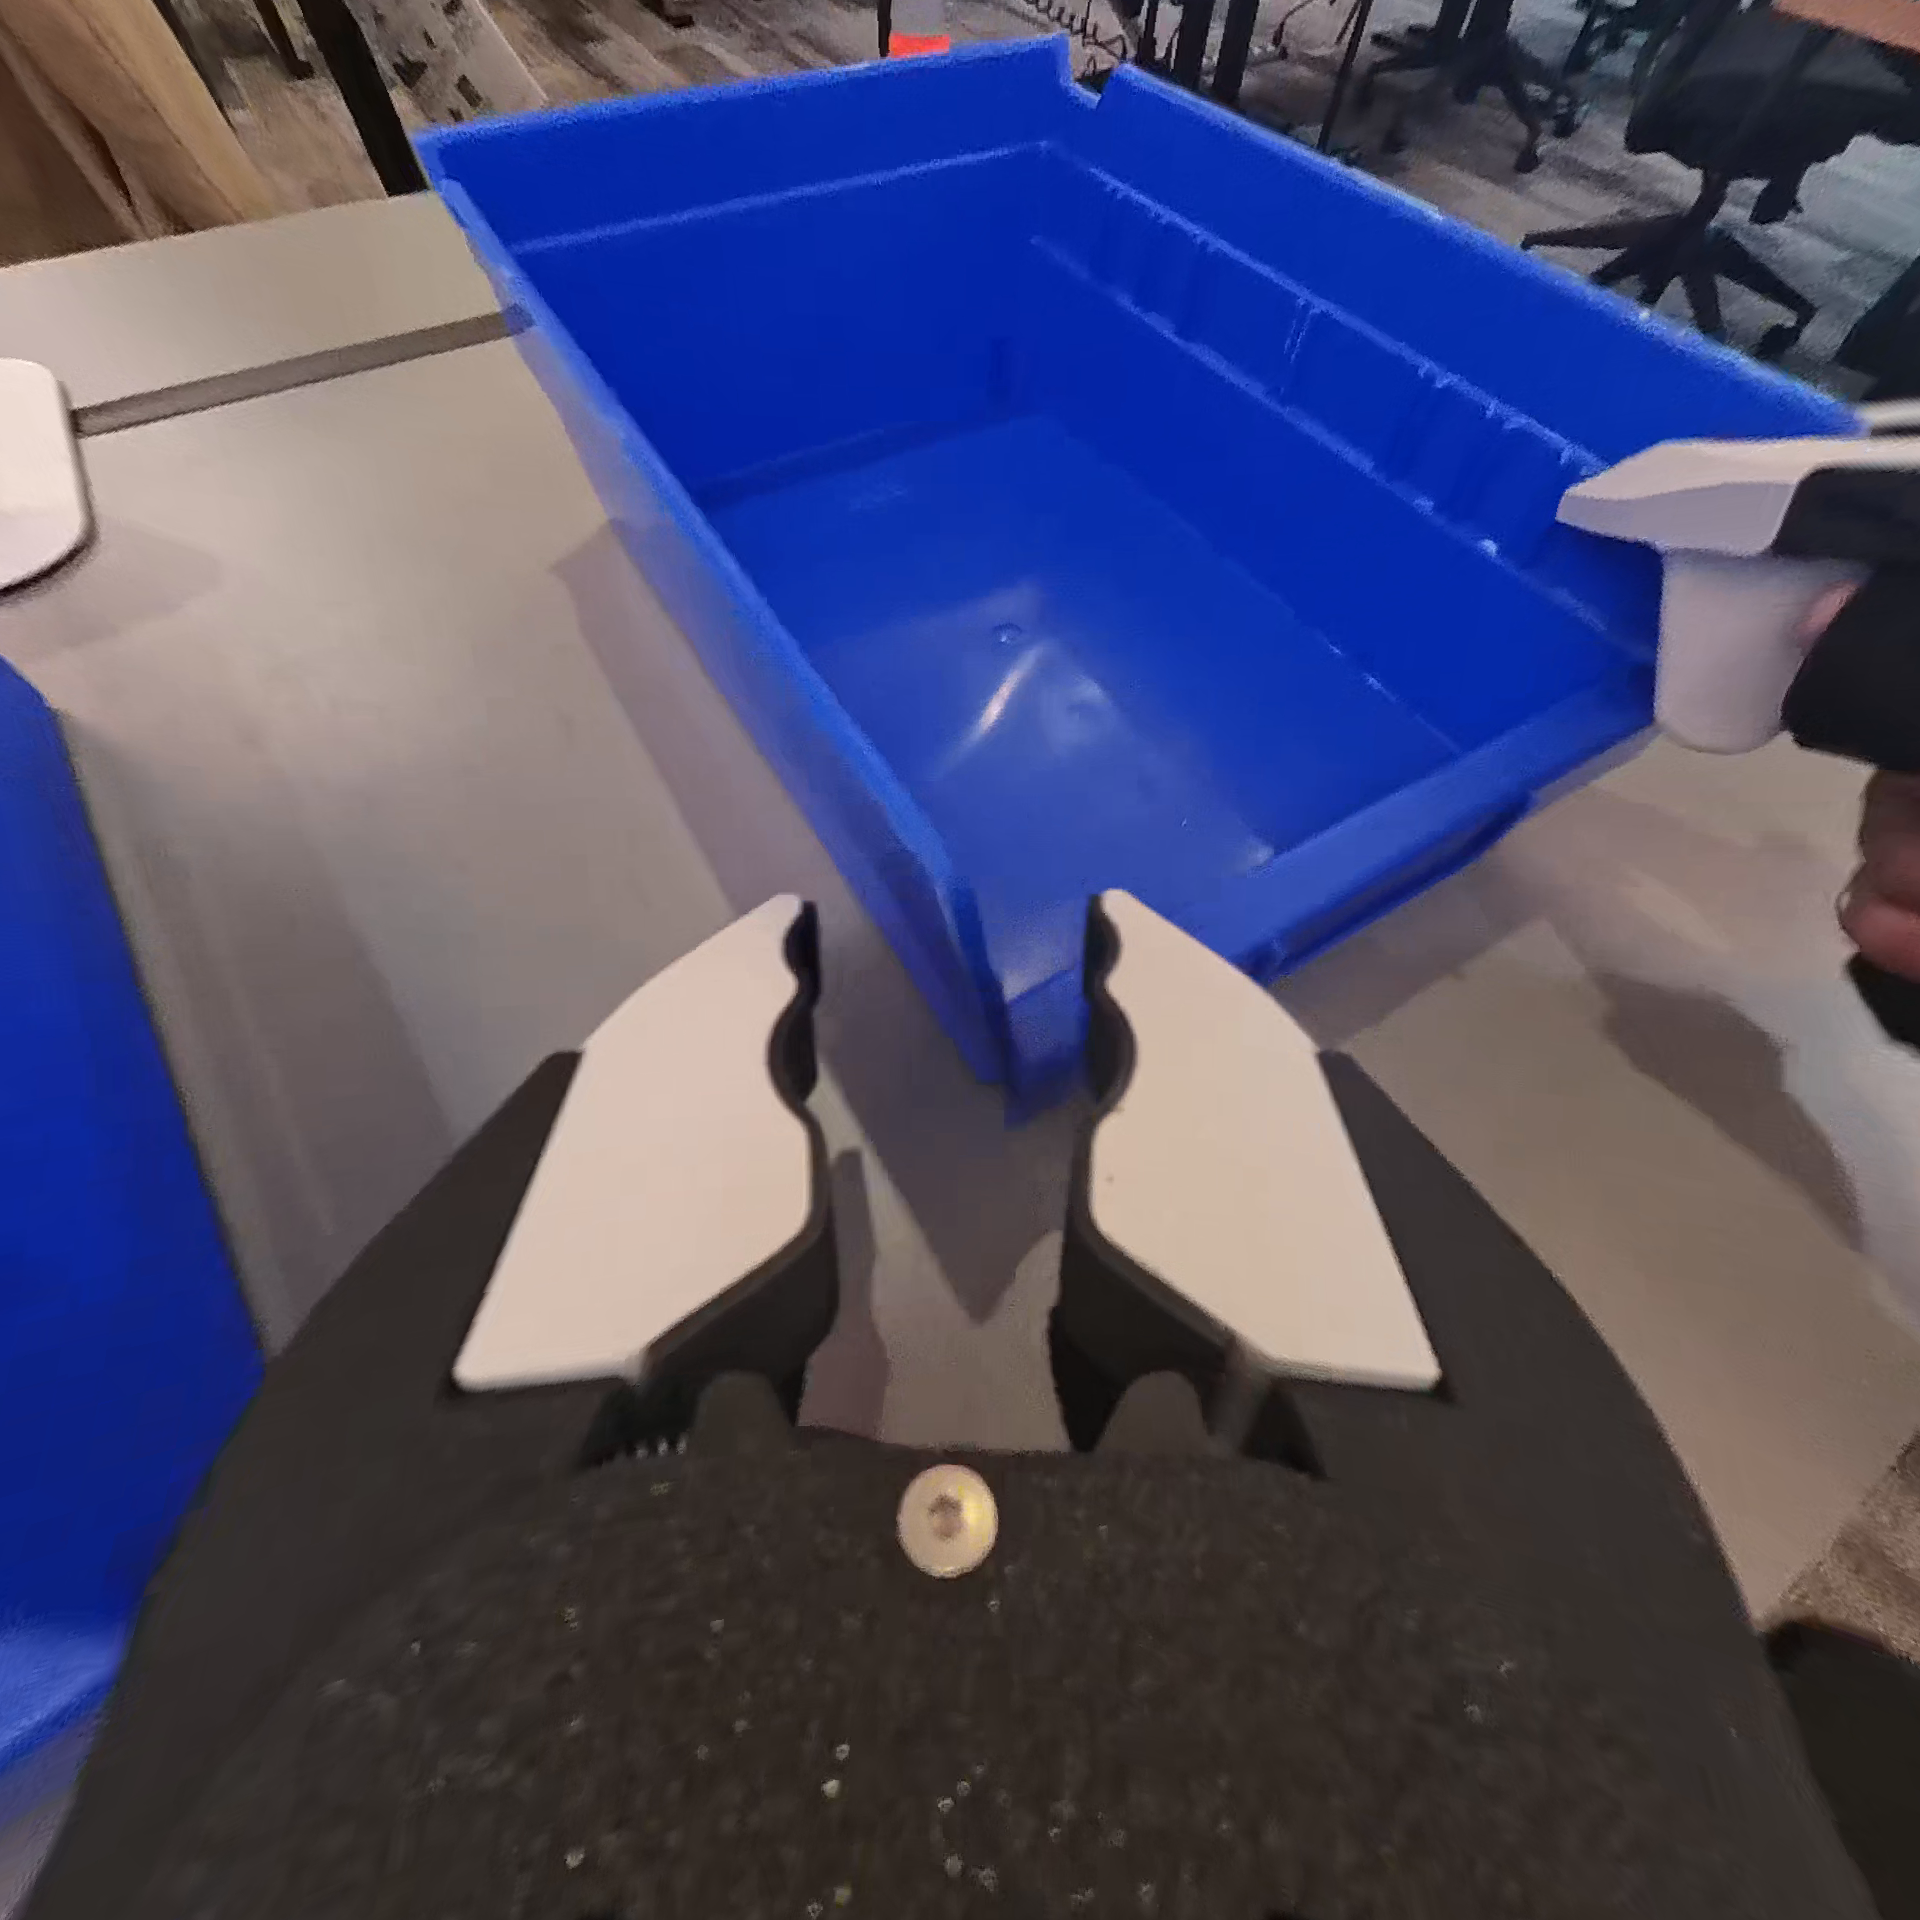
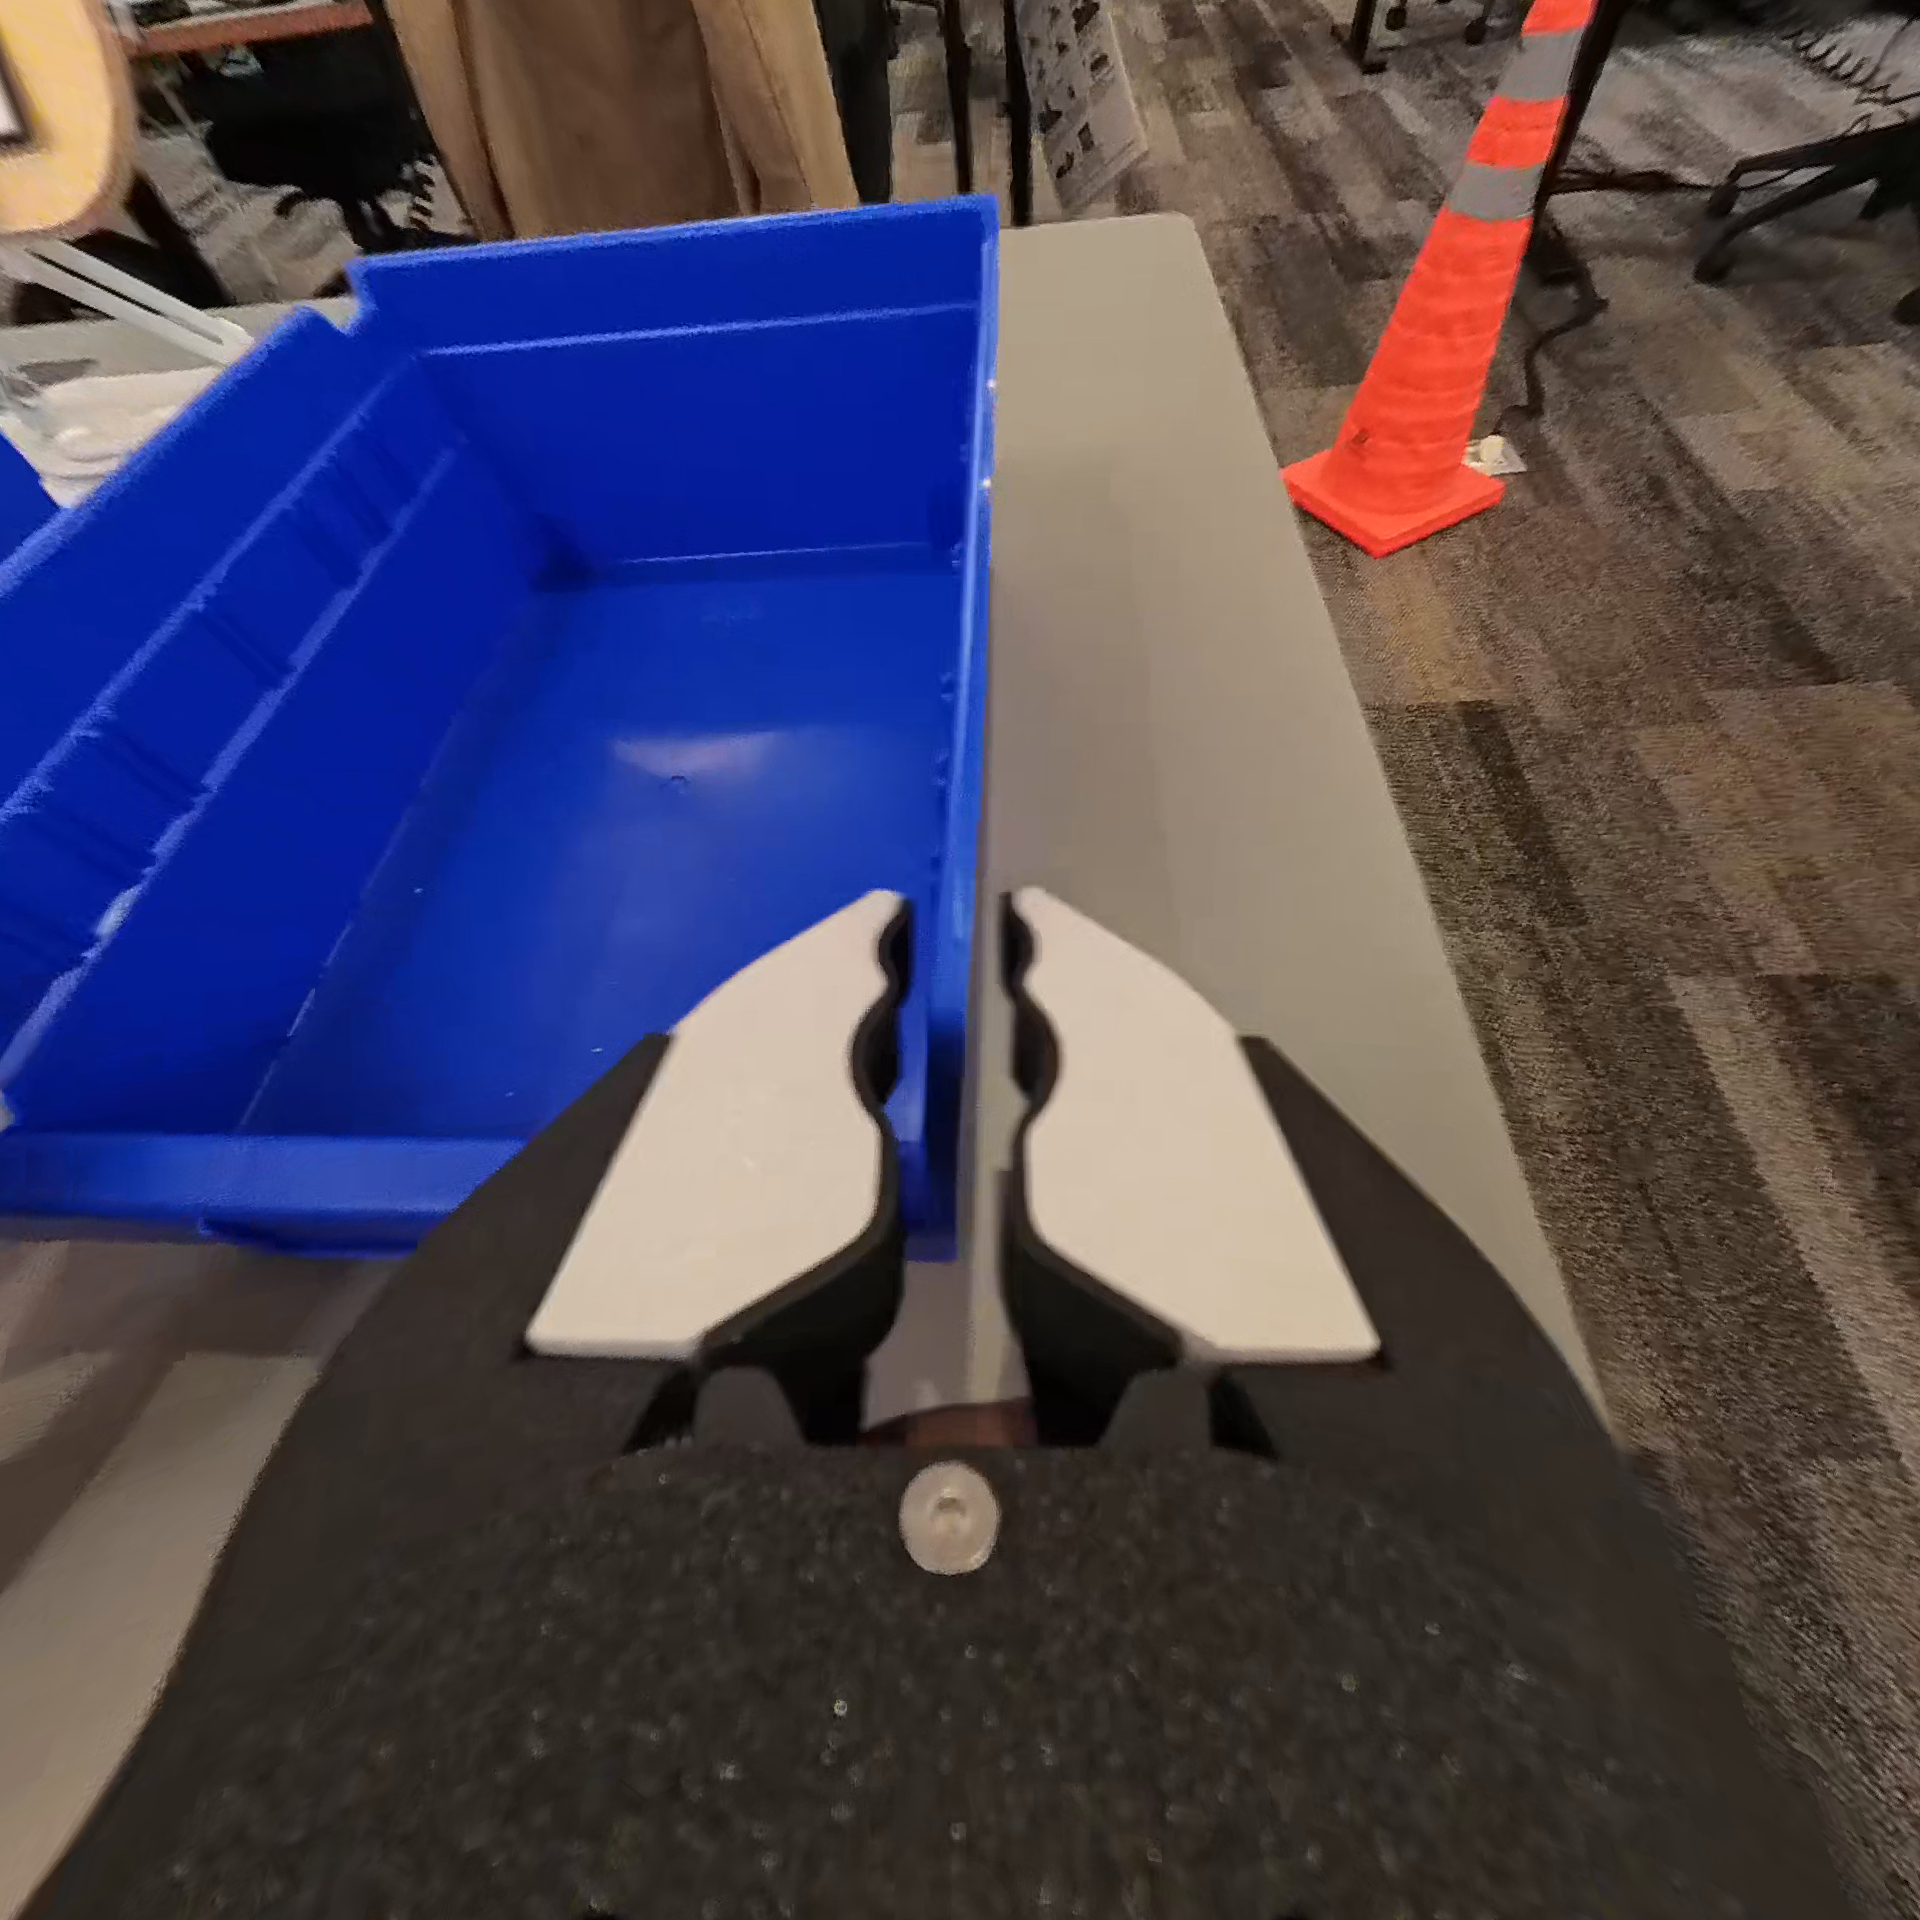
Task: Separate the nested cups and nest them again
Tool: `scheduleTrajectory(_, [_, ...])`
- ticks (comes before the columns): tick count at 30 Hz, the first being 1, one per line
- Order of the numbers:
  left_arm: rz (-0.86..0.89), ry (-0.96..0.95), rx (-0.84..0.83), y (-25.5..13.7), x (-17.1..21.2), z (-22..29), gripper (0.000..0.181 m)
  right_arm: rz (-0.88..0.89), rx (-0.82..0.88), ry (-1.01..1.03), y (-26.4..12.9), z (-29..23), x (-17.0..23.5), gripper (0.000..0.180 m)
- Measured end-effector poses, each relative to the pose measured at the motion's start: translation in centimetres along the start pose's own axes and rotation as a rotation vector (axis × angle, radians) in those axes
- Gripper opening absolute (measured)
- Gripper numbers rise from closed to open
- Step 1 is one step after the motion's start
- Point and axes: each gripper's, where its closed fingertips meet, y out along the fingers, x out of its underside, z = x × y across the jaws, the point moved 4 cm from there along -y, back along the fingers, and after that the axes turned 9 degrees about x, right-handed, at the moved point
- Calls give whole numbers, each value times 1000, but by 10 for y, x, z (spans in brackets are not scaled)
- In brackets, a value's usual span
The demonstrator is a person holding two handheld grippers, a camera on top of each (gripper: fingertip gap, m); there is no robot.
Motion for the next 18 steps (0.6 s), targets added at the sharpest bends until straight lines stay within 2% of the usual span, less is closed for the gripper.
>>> scheduleTrajectory(1, [-13,18,-5,-9,2,-3,51,4,33,-17,-5,2,-1,32])
scheduleTrajectory(2, [-19,31,-5,-22,3,-6,51,18,77,-37,-13,5,-3,37])
scheduleTrajectory(4, [-32,42,21,-56,10,-13,52,75,171,-76,-38,5,-10,45])
scheduleTrajectory(6, [-33,44,17,-98,19,-25,52,150,171,-97,-65,-19,-18,45])
scheduleTrajectory(9, [3,-1,-111,-161,30,-74,49,213,-20,-95,-89,-103,-16,48])
scheduleTrajectory(13, [38,-151,-341,-218,49,-166,53,166,-314,-68,-93,-242,11,58])
scheduleTrajectory(14, [53,-187,-375,-226,52,-185,55,141,-348,-66,-90,-269,19,61])
scheduleTrajectory(16, [92,-230,-367,-230,55,-208,28,119,-343,-48,-80,-306,28,58])
scheduleTrajectory(18, [107,-271,-363,-227,57,-219,37,98,-292,-20,-66,-324,32,53])
